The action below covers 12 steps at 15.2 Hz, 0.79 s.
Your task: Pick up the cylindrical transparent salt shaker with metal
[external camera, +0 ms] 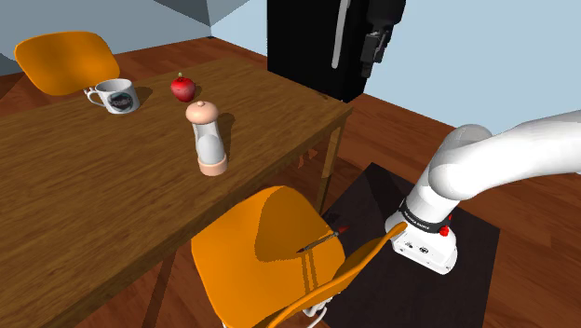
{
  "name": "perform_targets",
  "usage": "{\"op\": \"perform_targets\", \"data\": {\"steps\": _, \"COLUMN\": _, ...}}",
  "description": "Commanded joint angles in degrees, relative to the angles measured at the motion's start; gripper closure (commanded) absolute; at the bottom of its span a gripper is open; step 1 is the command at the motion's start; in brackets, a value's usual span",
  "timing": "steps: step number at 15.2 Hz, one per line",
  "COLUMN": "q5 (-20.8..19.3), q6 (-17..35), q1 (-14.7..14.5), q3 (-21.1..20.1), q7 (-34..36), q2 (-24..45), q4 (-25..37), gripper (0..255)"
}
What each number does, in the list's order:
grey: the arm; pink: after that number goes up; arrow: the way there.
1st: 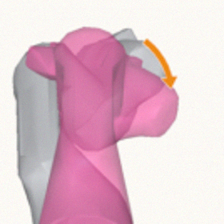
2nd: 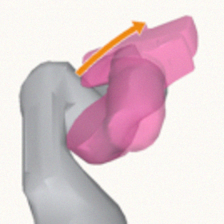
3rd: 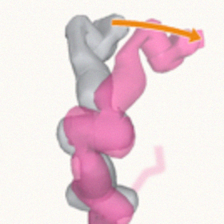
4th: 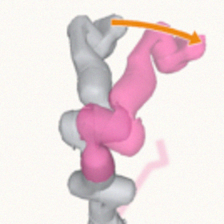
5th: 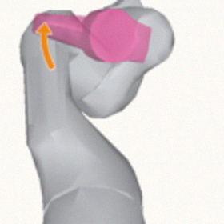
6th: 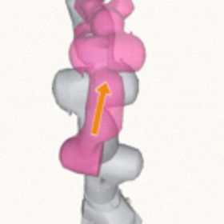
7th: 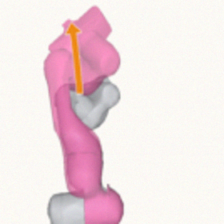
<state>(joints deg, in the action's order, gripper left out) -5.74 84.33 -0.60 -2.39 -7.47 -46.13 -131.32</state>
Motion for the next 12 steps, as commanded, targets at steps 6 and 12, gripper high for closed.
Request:
{"op": "perform_targets", "data": {"steps": 6, "q5": 4.83, "q6": 1.45, "q1": -1.03, "q3": -5.73, "q7": 7.72, "q2": 5.25, "q4": 2.91, "gripper": 0}}
{"op": "perform_targets", "data": {"steps": 12, "q5": 9.08, "q6": 3.41, "q1": -1.77, "q3": -12.26, "q7": 16.85, "q2": 13.38, "q4": 8.60, "gripper": 0}}
